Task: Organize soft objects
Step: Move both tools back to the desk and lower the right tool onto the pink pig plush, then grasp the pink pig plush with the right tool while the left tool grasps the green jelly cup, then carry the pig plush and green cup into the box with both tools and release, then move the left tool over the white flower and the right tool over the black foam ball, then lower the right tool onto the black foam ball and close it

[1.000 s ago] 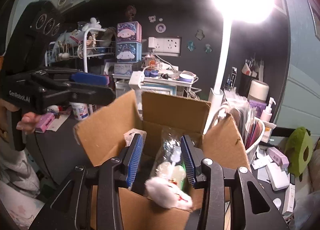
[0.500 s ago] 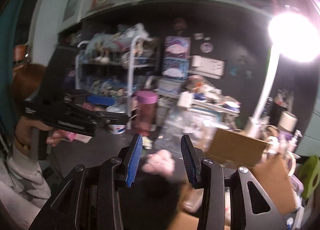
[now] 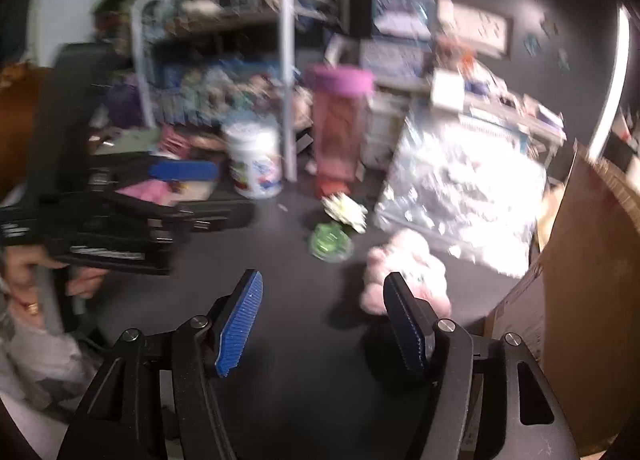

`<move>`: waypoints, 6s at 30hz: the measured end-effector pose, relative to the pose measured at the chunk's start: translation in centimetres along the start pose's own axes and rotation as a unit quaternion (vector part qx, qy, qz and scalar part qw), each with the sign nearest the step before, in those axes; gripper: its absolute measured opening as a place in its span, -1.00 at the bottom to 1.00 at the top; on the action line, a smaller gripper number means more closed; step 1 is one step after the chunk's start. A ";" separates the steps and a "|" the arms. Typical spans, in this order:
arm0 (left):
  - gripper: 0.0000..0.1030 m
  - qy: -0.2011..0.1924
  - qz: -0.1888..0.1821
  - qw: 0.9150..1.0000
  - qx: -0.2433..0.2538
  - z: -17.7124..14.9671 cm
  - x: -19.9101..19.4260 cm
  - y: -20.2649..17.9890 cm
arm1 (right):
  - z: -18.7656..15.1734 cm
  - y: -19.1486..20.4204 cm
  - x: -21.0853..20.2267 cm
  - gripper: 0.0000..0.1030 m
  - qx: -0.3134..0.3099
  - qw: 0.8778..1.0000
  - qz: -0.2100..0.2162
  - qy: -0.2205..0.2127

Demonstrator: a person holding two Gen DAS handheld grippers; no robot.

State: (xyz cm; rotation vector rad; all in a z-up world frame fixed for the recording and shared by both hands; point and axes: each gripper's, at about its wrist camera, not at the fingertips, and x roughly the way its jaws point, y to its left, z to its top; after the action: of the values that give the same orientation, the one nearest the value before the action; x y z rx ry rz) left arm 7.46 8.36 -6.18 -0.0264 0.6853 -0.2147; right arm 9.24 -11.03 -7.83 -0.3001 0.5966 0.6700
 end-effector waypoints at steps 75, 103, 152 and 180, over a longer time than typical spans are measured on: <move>-0.34 -0.079 -0.013 0.994 0.072 7.1 -5.4 -7.7 | 3.5 -3.1 -11.9 0.03 -0.004 0.983 -0.044 -0.180; -0.33 -0.002 -0.119 0.972 0.203 12.9 2.8 -27.3 | -5.4 -17.8 -14.6 0.22 0.065 0.980 -0.136 -0.133; 0.47 0.042 0.035 0.997 0.052 3.4 4.9 -0.9 | -0.6 1.3 -4.9 0.38 -0.005 0.998 0.006 -0.063; -0.73 0.125 0.000 0.992 0.032 3.5 12.9 -1.7 | -4.0 -3.2 3.8 0.07 0.057 0.996 -0.051 0.046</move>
State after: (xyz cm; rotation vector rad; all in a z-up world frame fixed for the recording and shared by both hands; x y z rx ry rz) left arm 19.06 3.84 -11.40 0.0630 0.9271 -0.2428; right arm 12.02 -13.33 -13.02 -0.2544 0.7007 0.5232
